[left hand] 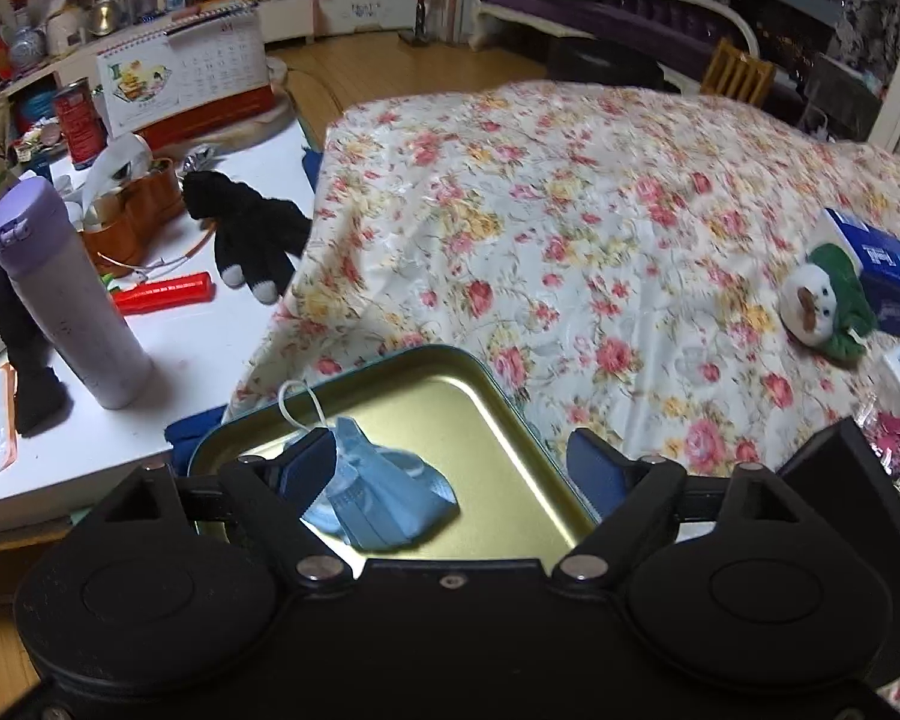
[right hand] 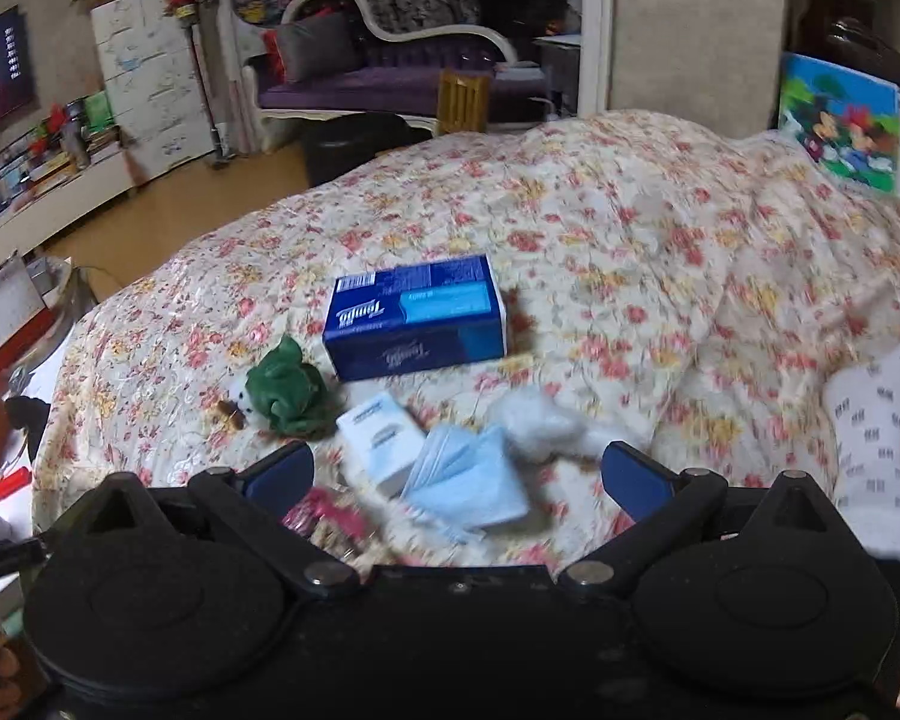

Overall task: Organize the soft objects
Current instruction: 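Grasp the white fluffy plush with the right tool while the left tool grasps the green plush toy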

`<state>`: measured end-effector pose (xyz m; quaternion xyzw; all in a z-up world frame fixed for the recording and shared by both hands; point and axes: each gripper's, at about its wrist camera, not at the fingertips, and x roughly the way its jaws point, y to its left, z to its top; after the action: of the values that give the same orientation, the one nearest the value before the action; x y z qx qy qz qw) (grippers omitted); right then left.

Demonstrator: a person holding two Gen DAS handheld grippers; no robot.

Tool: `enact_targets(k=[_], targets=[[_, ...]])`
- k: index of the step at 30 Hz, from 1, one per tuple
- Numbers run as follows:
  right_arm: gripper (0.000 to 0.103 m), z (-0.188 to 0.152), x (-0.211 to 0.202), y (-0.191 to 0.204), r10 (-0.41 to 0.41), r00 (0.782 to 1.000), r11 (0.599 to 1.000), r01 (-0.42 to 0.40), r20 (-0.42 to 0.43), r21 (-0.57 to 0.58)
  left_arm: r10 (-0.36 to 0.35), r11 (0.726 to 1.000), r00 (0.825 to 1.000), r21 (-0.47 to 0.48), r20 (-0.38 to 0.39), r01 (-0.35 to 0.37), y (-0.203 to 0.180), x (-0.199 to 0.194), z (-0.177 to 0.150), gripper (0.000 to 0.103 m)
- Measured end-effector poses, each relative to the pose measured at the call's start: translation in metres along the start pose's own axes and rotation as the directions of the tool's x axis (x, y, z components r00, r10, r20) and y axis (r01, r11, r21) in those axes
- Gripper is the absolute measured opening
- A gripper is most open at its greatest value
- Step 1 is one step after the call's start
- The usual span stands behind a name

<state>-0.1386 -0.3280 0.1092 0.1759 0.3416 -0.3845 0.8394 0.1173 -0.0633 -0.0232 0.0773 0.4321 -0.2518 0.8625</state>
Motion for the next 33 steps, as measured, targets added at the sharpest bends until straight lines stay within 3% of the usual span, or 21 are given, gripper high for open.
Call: enact_targets(k=[2, 6, 8, 12, 16, 22, 27, 33], targets=[[0.103, 0.007, 0.007, -0.013, 0.012, 1.000, 1.000, -0.012, 0.017, 0.011, -0.003, 1.000, 1.000, 0.030, -0.022, 0.003, -0.009, -0.004, 0.002, 0.080], [0.102, 0.018, 0.029, -0.032, 0.083, 0.996, 0.995, -0.080, -0.043, 0.055, 0.032, 0.996, 0.999, 0.081, 0.010, -0.032, -0.033, -0.021, 0.009, 0.080], [0.102, 0.024, 0.040, -0.040, 0.076, 0.995, 0.994, -0.072, -0.059, 0.077, 0.022, 0.996, 0.999, 0.083, 0.029, -0.024, -0.044, -0.031, 0.017, 0.088], [0.102, 0.027, 0.059, -0.055, 0.033, 0.997, 0.994, -0.025, -0.074, 0.109, -0.015, 0.995, 0.999, 0.101, 0.046, 0.011, -0.069, -0.046, 0.033, 0.091], [0.102, 0.019, 0.083, -0.086, 0.166, 0.974, 0.966, -0.128, -0.158, 0.223, -0.026, 0.986, 0.997, 0.166, 0.067, 0.014, -0.101, -0.051, 0.041, 0.091], [0.098, 0.008, 0.108, -0.121, 0.109, 0.965, 0.962, -0.042, -0.239, 0.268, -0.042, 0.967, 0.998, 0.254, 0.055, 0.027, -0.157, -0.042, 0.043, 0.091], [0.098, 0.007, 0.123, -0.155, 0.164, 0.952, 0.912, -0.046, -0.258, 0.407, -0.060, 0.958, 0.998, 0.280, 0.003, 0.057, -0.193, -0.025, 0.046, 0.091], [0.098, 0.023, 0.138, -0.133, 0.142, 0.959, 0.931, -0.046, -0.245, 0.362, -0.049, 0.960, 0.998, 0.272, -0.041, 0.059, -0.216, -0.003, 0.060, 0.091]])
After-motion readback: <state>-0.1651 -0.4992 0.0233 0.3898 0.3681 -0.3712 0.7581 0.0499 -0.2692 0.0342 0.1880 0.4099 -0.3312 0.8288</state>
